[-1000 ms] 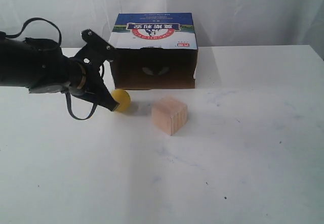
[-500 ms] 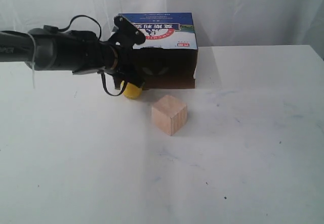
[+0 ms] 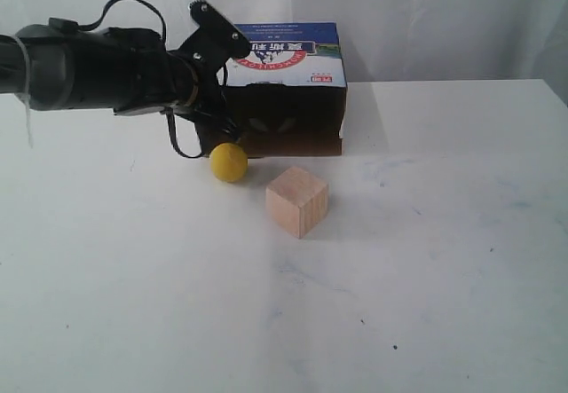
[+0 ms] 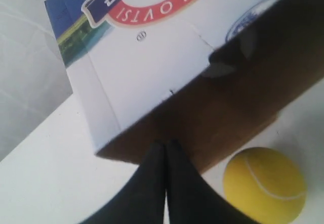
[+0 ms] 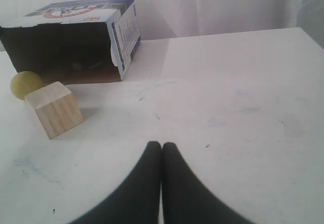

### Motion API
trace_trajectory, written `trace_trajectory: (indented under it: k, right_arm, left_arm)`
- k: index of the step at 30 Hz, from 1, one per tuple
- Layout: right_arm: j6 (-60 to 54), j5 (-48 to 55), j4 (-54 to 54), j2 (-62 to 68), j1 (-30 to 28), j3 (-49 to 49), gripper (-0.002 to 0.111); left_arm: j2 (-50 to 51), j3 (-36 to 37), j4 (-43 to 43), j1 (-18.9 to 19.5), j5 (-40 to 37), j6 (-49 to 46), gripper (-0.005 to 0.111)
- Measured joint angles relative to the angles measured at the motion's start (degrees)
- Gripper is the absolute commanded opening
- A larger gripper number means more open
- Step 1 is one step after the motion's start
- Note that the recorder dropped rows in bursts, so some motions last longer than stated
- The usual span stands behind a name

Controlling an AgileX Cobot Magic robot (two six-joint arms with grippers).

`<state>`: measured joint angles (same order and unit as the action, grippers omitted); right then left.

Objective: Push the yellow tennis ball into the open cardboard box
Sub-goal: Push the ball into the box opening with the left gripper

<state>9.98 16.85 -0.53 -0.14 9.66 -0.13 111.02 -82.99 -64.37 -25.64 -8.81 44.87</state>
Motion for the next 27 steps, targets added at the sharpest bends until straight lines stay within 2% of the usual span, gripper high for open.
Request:
trace_trajectory:
  k: [3,7,10,14,17,20,24,27]
  right_arm:
    - [0.0,0.0,0.0,0.0,0.0,0.0,0.0]
    - [0.0,0.0,0.0,0.0,0.0,0.0,0.0]
    - [0.0,0.0,0.0,0.0,0.0,0.0,0.0]
    - [0.0,0.0,0.0,0.0,0.0,0.0,0.0]
    - [0.0,0.0,0.0,0.0,0.0,0.0,0.0]
    - [0.0,0.0,0.0,0.0,0.0,0.0,0.0]
    - [0.0,0.0,0.0,0.0,0.0,0.0,0.0]
    - [0.0,0.0,0.0,0.0,0.0,0.0,0.0]
  left_arm:
    - [-1.88,4.26,0.99,-1.17,-1.05,0.49,0.0]
    - [-4.59,15.62,4.73,-4.15,-2.08,1.1,0.0]
    - [-7.99,20.76,5.78,-6.09,-2.63,2.3,0.0]
    - [-8.42,25.32,6.88,-6.95,0.98,3.67,0.0]
    - [-3.08,24.17,6.55,-6.12,4.31,3.67,0.0]
    - [3.17,15.64,2.42,-3.52,6.08,2.77,0.0]
    - [5.0,4.51,-2.39,-1.89,-0.63,2.77,0.0]
    - [1.94,0.98,-4.07,-2.03,-3.7,2.77,0.0]
